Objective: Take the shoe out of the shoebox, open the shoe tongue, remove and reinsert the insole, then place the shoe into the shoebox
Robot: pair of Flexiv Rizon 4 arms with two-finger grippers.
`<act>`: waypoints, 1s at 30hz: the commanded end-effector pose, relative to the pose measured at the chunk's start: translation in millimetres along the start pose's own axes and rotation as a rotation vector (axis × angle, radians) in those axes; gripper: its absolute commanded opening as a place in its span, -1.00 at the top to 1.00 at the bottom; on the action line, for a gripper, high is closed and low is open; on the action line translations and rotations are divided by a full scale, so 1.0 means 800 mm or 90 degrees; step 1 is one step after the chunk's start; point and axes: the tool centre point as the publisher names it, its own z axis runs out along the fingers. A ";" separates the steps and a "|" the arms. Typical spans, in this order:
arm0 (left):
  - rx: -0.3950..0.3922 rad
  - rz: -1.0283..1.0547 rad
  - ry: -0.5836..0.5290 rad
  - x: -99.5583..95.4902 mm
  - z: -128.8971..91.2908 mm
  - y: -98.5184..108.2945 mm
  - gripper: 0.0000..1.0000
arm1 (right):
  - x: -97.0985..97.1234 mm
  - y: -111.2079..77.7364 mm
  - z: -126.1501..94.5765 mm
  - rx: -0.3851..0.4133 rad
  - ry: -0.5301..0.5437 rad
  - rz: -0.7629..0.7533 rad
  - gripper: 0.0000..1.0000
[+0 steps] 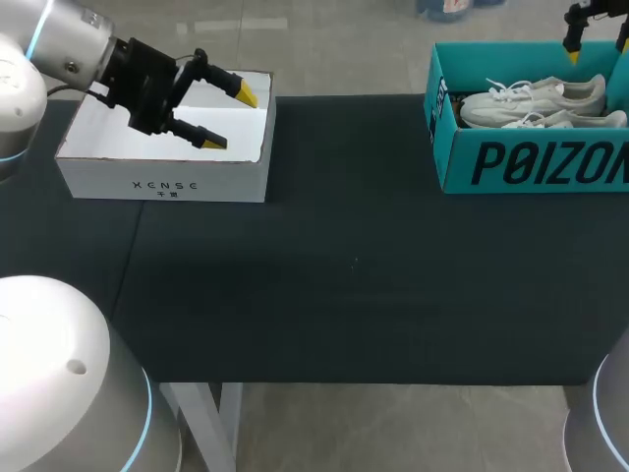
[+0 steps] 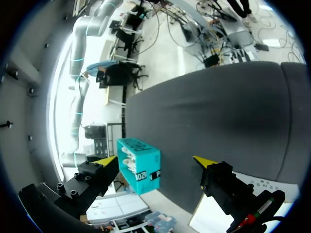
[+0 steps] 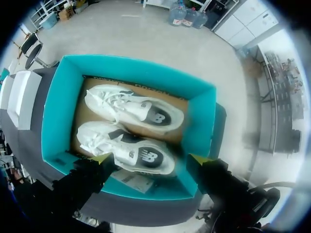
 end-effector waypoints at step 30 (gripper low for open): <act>-0.866 -0.678 -0.026 -0.013 0.020 0.086 -1.00 | 0.001 -0.005 0.001 -0.027 -0.001 0.001 -1.00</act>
